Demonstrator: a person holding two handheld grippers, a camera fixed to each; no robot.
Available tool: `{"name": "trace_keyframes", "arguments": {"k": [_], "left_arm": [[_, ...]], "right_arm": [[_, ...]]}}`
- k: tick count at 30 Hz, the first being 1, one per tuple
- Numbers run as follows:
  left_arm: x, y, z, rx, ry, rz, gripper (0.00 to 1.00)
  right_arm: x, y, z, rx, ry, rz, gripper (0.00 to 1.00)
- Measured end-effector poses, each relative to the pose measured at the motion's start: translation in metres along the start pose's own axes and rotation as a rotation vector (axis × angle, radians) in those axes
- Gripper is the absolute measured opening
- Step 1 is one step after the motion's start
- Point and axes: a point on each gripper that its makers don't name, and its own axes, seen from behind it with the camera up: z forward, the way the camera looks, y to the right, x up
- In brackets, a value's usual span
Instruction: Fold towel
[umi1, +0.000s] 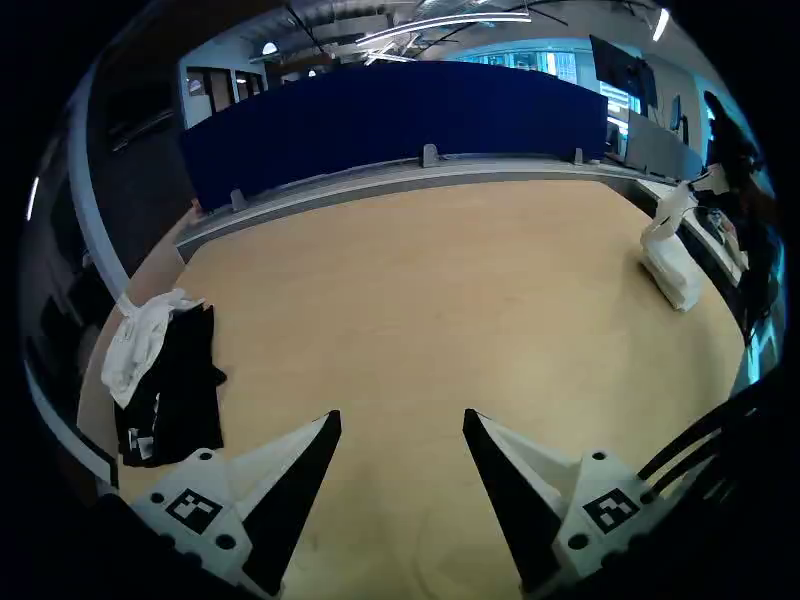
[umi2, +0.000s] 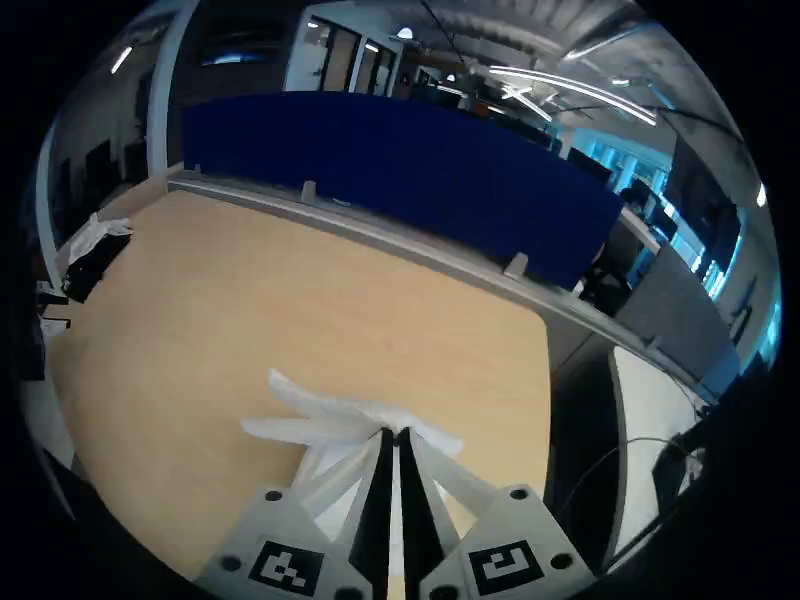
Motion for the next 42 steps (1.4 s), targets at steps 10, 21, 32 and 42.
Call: {"name": "trace_keyframes", "arguments": {"k": [10, 21, 32, 42], "left_arm": [[-0.002, 0.001, -0.004, 0.003, -0.003, 0.007, 0.90], [-0.003, 0.005, -0.005, 0.005, -0.003, 0.011, 0.90], [-0.002, 0.003, -0.007, 0.016, -0.003, 0.011, 0.90], [-0.002, 0.004, -0.008, 0.018, -0.002, 0.018, 0.90]], "right_arm": [[-0.070, 0.014, -0.002, -0.041, -0.090, 0.095, 0.04], [-0.128, 0.012, 0.005, -0.071, -0.186, 0.142, 0.04], [-0.173, 0.011, 0.024, -0.115, -0.270, 0.217, 0.04], [-0.191, 0.013, 0.035, -0.149, -0.309, 0.269, 0.05]]}}
